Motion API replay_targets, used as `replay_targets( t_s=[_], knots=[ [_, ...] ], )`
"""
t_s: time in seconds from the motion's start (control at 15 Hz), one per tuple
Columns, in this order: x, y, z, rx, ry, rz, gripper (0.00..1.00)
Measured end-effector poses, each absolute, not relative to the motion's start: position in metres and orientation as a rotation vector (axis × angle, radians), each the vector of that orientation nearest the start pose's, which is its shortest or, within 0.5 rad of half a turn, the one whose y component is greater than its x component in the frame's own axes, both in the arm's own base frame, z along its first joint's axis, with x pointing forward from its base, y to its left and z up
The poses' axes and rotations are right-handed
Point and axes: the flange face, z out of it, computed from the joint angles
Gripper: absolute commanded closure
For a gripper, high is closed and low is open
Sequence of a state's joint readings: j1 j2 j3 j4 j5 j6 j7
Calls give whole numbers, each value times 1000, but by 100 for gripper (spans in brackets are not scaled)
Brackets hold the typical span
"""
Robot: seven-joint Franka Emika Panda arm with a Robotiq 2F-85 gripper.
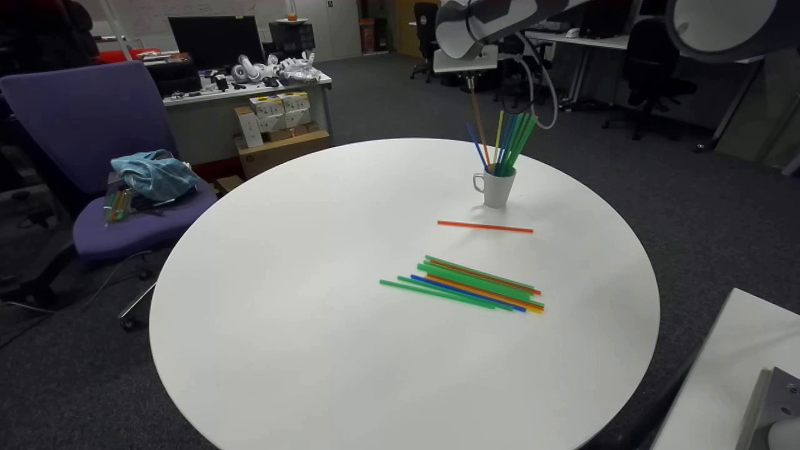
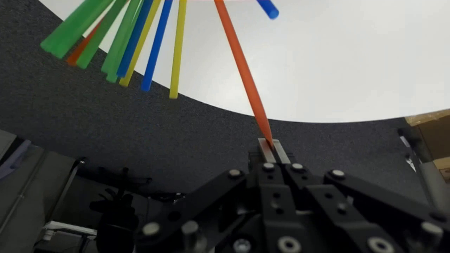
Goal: Place an orange straw on the table
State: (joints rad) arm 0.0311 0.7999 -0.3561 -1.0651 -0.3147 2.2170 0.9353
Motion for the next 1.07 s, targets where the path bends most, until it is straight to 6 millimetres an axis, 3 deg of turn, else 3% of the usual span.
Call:
replay_targets(
  t_s=[0.27, 0.47, 0.73, 1.07],
  knots=[
    [760, -167, 477, -3045, 1522, -896, 100],
    [745, -161, 493, -3196, 1369, -697, 100],
    [735, -150, 476, -3371, 1146, -416, 100],
    [721, -130, 418, -3545, 876, -55, 100]
  ],
)
